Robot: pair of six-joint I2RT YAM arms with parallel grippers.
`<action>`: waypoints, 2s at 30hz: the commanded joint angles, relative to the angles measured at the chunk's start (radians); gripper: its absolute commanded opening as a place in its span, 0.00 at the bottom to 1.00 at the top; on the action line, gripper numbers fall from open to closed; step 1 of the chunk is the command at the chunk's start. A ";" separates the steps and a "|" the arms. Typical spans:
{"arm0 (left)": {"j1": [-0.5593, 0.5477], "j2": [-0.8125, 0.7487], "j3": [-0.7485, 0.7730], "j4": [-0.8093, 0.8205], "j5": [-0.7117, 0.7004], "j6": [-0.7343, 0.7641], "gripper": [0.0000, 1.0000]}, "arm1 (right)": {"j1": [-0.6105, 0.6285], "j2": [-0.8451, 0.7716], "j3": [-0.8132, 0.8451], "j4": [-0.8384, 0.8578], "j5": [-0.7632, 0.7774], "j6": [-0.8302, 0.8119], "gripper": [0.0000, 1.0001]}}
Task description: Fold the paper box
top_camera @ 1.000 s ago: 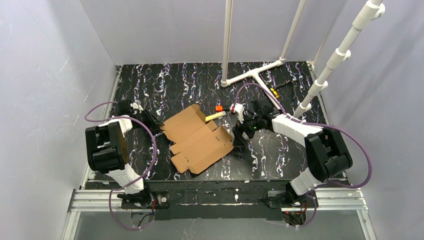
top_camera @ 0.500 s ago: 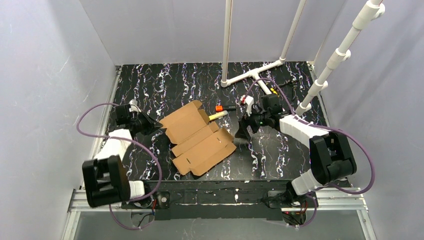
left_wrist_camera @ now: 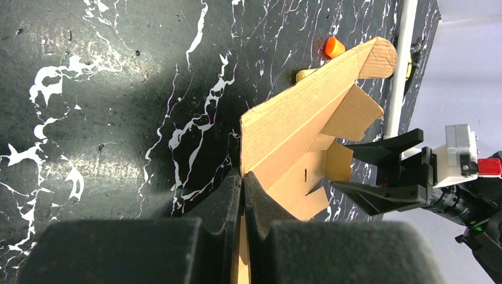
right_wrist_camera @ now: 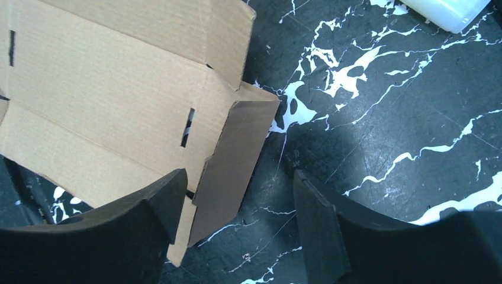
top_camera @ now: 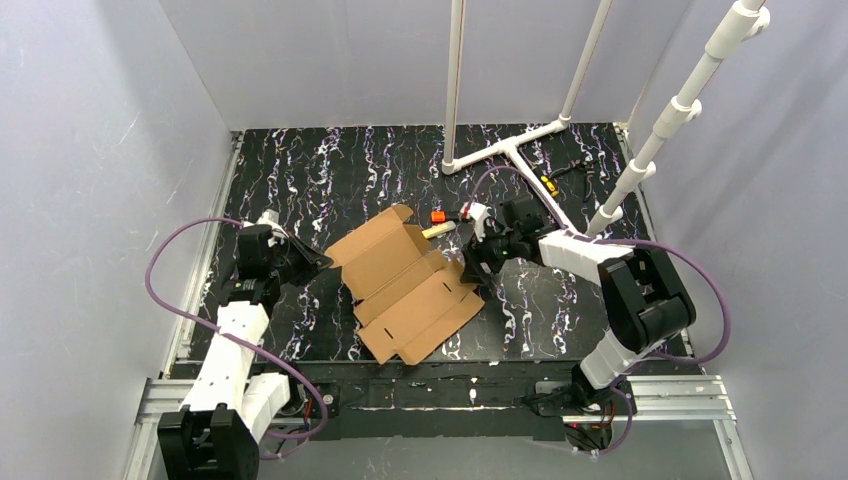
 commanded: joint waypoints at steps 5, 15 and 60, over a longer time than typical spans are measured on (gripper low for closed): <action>-0.020 -0.044 -0.005 -0.045 -0.046 0.004 0.00 | 0.019 0.016 0.071 -0.030 0.031 -0.052 0.73; -0.024 -0.025 0.051 0.006 -0.093 0.101 0.00 | 0.013 -0.006 0.181 -0.337 -0.050 -0.323 0.82; -0.292 -0.045 0.115 0.216 -0.231 0.151 0.00 | 0.021 0.321 0.717 -0.085 -0.215 0.055 0.46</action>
